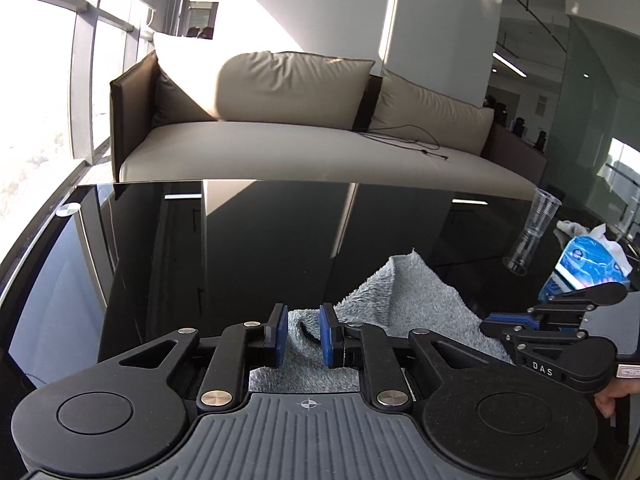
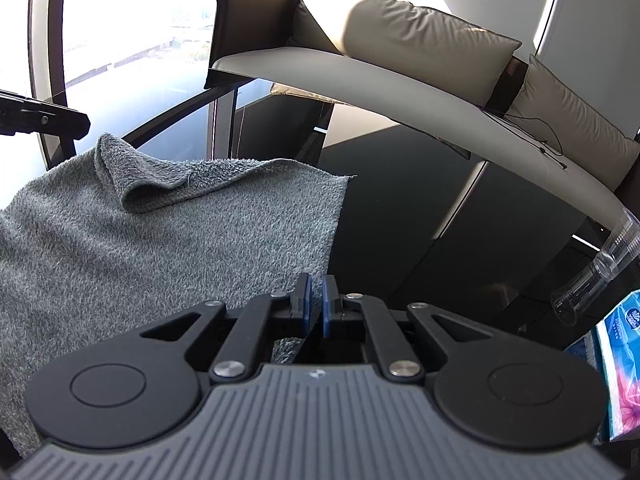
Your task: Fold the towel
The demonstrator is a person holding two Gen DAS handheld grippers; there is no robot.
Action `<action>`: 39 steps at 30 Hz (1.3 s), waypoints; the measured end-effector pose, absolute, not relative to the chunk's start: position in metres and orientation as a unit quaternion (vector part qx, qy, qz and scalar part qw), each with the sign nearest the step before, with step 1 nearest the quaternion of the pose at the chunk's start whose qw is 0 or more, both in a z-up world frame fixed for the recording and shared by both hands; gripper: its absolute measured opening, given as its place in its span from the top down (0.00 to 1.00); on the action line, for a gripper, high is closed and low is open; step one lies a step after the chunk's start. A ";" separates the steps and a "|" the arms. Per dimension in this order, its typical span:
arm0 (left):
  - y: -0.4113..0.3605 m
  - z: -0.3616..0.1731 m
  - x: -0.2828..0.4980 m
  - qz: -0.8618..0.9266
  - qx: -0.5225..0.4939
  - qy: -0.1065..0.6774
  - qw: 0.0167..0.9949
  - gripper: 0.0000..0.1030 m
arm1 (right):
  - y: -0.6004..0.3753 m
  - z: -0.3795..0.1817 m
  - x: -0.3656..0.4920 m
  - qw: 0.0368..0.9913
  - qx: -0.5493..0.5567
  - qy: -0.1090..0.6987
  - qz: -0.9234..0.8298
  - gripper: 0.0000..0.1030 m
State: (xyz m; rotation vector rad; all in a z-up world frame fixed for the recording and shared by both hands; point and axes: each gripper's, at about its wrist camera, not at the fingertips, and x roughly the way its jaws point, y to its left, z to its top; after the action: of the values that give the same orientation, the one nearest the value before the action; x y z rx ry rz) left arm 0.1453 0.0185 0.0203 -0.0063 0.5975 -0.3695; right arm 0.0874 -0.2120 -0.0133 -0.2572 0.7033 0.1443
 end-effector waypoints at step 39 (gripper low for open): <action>-0.044 -0.010 0.173 -0.209 0.115 0.315 0.919 0.68 | -0.217 -0.016 0.090 0.928 -0.120 0.346 0.074 0.95</action>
State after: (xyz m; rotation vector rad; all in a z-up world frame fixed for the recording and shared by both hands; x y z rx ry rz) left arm 0.1730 -0.0437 -0.0096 0.2374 0.6467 -0.4302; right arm 0.0900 -0.2169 -0.0156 -0.2464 0.7090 0.1524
